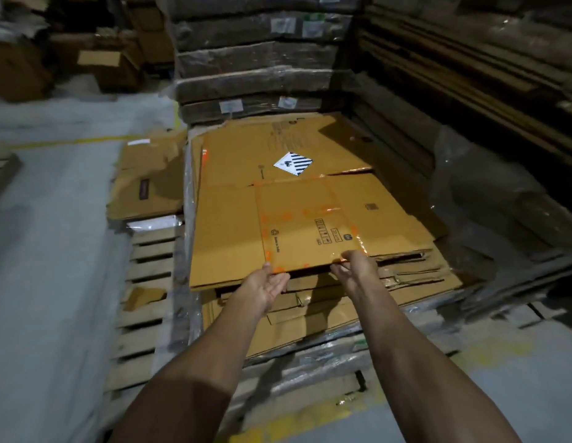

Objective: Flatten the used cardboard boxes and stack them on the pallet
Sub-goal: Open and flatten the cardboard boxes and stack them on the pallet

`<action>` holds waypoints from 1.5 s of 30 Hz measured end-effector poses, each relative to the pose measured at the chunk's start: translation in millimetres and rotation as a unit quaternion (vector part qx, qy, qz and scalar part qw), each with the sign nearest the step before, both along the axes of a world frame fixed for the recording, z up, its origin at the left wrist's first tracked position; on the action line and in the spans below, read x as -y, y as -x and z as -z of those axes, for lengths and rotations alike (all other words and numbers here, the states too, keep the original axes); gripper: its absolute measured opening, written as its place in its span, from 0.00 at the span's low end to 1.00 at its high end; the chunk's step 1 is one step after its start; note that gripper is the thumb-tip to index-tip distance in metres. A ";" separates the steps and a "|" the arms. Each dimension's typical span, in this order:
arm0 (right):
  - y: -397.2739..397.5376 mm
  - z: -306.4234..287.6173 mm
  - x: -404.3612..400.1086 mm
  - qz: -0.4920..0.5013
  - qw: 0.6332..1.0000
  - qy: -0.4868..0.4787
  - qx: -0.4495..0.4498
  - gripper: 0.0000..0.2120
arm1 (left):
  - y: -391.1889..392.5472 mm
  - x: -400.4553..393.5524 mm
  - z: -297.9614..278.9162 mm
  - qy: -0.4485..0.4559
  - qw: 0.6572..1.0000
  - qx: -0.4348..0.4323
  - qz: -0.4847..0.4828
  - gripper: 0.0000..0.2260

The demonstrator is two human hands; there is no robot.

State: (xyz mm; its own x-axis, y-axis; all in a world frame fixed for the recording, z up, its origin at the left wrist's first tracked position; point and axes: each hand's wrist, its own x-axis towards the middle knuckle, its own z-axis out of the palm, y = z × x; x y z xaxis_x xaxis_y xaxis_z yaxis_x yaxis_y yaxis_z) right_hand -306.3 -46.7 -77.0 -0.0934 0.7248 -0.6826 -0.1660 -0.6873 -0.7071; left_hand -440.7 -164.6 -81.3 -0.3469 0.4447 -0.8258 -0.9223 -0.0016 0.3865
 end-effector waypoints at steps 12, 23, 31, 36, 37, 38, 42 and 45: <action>-5.9 -1.6 -11.3 -0.107 0.980 -0.107 0.129 0.11 | -10.1 -31.3 22.6 0.103 0.918 -0.318 0.213 0.06; -117.2 41.3 81.7 -0.119 0.889 -0.131 0.422 0.33 | -49.4 -33.1 24.8 0.002 0.396 -0.730 0.557 0.21; -149.2 56.9 234.2 0.067 0.861 0.013 0.505 0.34 | -103.8 7.1 52.5 -0.125 0.180 -0.704 0.676 0.18; -153.2 62.1 351.9 0.195 0.845 0.114 0.486 0.33 | -153.9 68.3 64.5 -0.237 0.076 -0.658 0.711 0.24; -156.0 62.0 375.1 0.224 0.837 0.130 0.482 0.33 | -166.8 83.4 66.2 -0.256 0.061 -0.646 0.716 0.24; -158.7 61.7 396.5 0.252 0.829 0.143 0.477 0.33 | -179.7 98.2 66.2 -0.272 0.049 -0.636 0.720 0.24; -174.9 63.1 474.8 0.357 0.802 0.182 0.443 0.33 | -233.5 164.4 59.6 -0.334 0.002 -0.608 0.721 0.24; -192.9 60.7 530.1 0.428 0.771 0.199 0.428 0.33 | -277.2 216.7 56.8 -0.373 -0.040 -0.585 0.719 0.25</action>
State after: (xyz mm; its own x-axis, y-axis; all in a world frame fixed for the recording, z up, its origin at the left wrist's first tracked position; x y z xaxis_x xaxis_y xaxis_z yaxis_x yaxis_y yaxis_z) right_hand -113.4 -576.8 -137.7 0.9109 -0.0122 -0.4125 -0.2692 -0.7753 -0.5714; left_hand -163.5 -381.3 -138.1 0.8992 0.3602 -0.2484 0.4370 -0.7692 0.4662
